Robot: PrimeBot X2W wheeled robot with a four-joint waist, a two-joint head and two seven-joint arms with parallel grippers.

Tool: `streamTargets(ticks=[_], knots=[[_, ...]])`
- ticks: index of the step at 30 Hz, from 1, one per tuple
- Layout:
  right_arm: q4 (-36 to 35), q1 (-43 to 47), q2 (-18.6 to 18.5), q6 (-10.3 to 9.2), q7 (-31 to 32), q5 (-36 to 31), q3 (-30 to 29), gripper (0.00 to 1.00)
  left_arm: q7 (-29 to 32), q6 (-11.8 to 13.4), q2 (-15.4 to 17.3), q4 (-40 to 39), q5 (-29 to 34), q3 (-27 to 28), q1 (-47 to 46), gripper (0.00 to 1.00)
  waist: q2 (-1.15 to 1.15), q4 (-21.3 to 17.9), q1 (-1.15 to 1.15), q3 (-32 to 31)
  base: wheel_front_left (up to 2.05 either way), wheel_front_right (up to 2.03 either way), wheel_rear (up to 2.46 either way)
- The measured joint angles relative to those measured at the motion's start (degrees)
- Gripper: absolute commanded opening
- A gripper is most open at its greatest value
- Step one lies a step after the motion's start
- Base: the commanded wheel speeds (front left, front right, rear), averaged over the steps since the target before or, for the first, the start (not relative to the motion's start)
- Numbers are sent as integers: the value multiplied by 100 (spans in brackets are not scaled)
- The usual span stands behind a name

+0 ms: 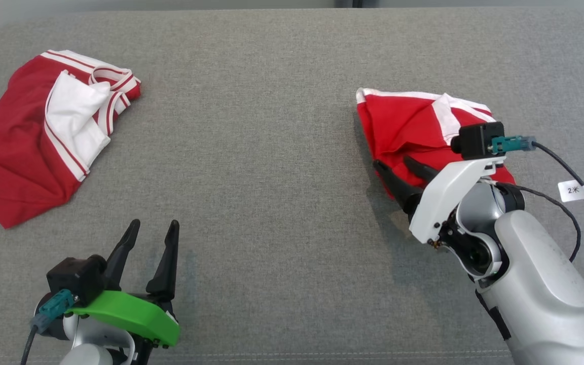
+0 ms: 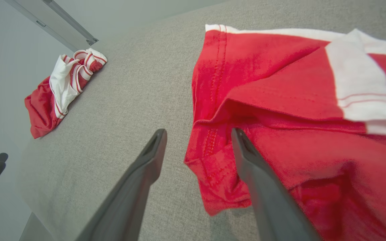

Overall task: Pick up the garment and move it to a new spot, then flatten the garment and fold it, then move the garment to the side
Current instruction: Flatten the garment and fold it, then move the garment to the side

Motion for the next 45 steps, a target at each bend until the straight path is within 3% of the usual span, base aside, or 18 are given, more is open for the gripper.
streamTargets(ticks=[15, 20, 25, 29, 39, 45], knots=[[-482, 534, 22, -15, -3, -183, 288, 100, 0, 0, -104, 81, -7, -42, 0, 100, 0, -169, 0, -61, 0, 0, 0], [-834, 559, -144, -233, -108, -202, -156, 100, -41, 0, -104, 90, -5, -10, 0, 100, 0, -197, 0, -90, 0, 0, 0], [-888, 707, -447, -591, -132, -2, -877, 100, -52, 0, -108, -35, 7, -19, -1, 100, 0, -214, 0, -39, 0, 0, 0], [-754, 914, -570, -672, -141, 110, -1233, 100, -49, 0, -115, -44, 15, -60, -2, 100, 0, -203, 0, 29, 0, 0, 0], [-389, 1016, -281, -712, -147, 517, -1452, 100, 9, 0, -70, -98, 149, -60, -5, 100, 0, -154, 0, 165, 0, 0, 0], [-112, 910, 62, -675, -111, 1187, -1638, 100, 80, 0, -8, -202, 199, -60, -29, 100, 0, -136, 0, 290, 0, 0, 0]])
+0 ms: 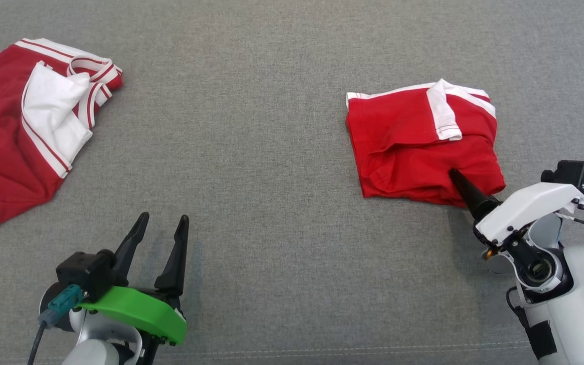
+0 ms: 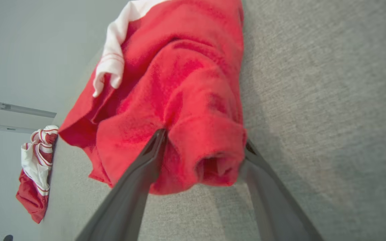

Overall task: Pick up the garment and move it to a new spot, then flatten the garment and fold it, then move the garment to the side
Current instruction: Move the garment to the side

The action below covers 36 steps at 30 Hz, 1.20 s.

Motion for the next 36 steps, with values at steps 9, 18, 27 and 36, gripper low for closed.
streamTargets(ticks=[9, 18, 27, 36], knots=[[211, -511, -427, 236, 519, 204, -25, 0, 63, 0, -62, 13, 38, -69, -247, 100, 0, 135, 0, 69, 0, 0, 0], [119, -1262, -1823, 238, 1718, -511, 335, 0, -9, -5, -243, 170, -12, -126, -258, 100, 0, 219, 0, -66, 0, 0, 0], [-85, -1717, -2603, 314, 3253, -548, 578, 0, -14, -48, -322, 215, -21, -196, -268, 100, 0, 455, 0, -79, 0, 0, 0], [-336, -2311, -3428, 314, 4013, -956, 624, 0, -80, -99, -413, 374, -57, -213, -341, 100, 0, 749, 0, -74, 0, 0, 0]])
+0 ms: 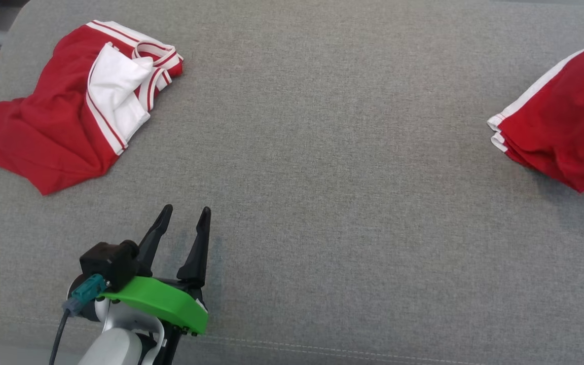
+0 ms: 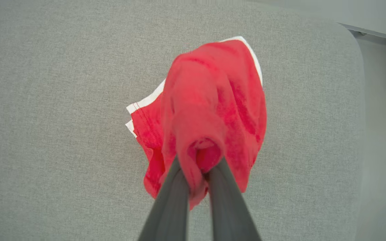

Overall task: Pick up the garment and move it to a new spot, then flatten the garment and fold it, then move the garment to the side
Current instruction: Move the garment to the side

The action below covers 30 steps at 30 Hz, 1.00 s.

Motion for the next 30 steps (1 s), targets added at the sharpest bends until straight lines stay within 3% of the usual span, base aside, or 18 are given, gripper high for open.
streamTargets(ticks=[11, 23, 30], knots=[[-190, -282, 149, 98, 36, -124, 89, 0, -9, 0, -36, 9, -5, -42, -1, 100, 0, 123, 0, 44, 0, 0, 0], [-9, -285, 162, -309, -483, -102, -649, 0, 9, 0, 165, -209, -22, 212, 1, 100, 0, -63, 0, 371, 0, 0, 0], [79, -264, 127, -405, -1027, -291, -1029, 0, 127, 1, 234, -495, -22, 226, -23, 100, 0, -300, 0, 680, 0, 0, 0]])
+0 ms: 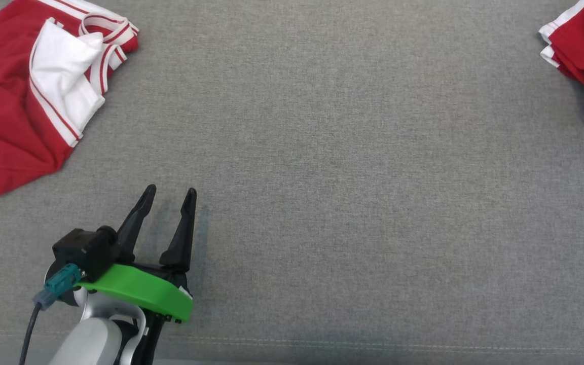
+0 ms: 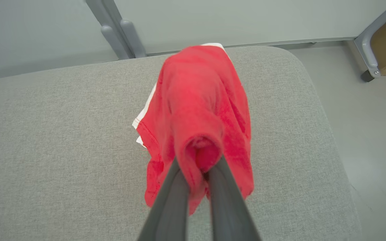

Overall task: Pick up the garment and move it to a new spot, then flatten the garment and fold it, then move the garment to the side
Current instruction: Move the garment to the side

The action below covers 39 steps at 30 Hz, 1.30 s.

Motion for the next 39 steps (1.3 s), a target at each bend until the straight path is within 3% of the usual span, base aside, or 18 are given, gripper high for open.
streamTargets(ticks=[21, 22, 23, 24, 25, 26, 27, 28, 39], knots=[[867, 621, 730, -56, -1583, 42, -722, 1, 235, 8, 290, -311, 266, 138, -342, 100, 0, -1055, 0, 734, 0, 0, 0], [898, 654, 759, -56, -1641, 44, -730, 10, 252, 8, 296, -314, 269, 140, -342, 100, 0, -1102, 0, 752, 0, 0, 0], [933, 695, 790, -56, -1695, 47, -739, 9, 283, 8, 305, -321, 275, 140, -342, 100, 0, -1147, 0, 769, 0, 0, 0], [988, 728, 823, -57, -1733, 62, -769, 15, 288, 9, 319, -328, 280, 140, -342, 100, 0, -1191, 0, 786, 0, 0, 0], [1036, 764, 846, -57, -1791, 58, -803, 36, 314, 9, 326, -341, 281, 143, -343, 100, 0, -1231, 0, 801, 0, 0, 0], [1074, 801, 853, -57, -1872, 35, -815, 86, 336, 9, 335, -346, 281, 145, -343, 100, 0, -1270, 0, 816, 0, 0, 0], [1129, 823, 850, -58, -1962, -12, -836, 86, 347, 9, 344, -353, 290, 145, -343, 100, 0, -1307, 0, 831, 0, 0, 0], [1184, 829, 845, -79, -2037, -55, -859, 100, 355, 10, 353, -356, 307, 145, -343, 100, 0, -1342, 0, 844, 0, 0, 0], [1700, 1036, 857, -92, -2755, -327, -1046, 100, 385, 36, 313, -302, 331, 143, -350, 100, 0, -1493, 0, 788, 0, 0, 0]])
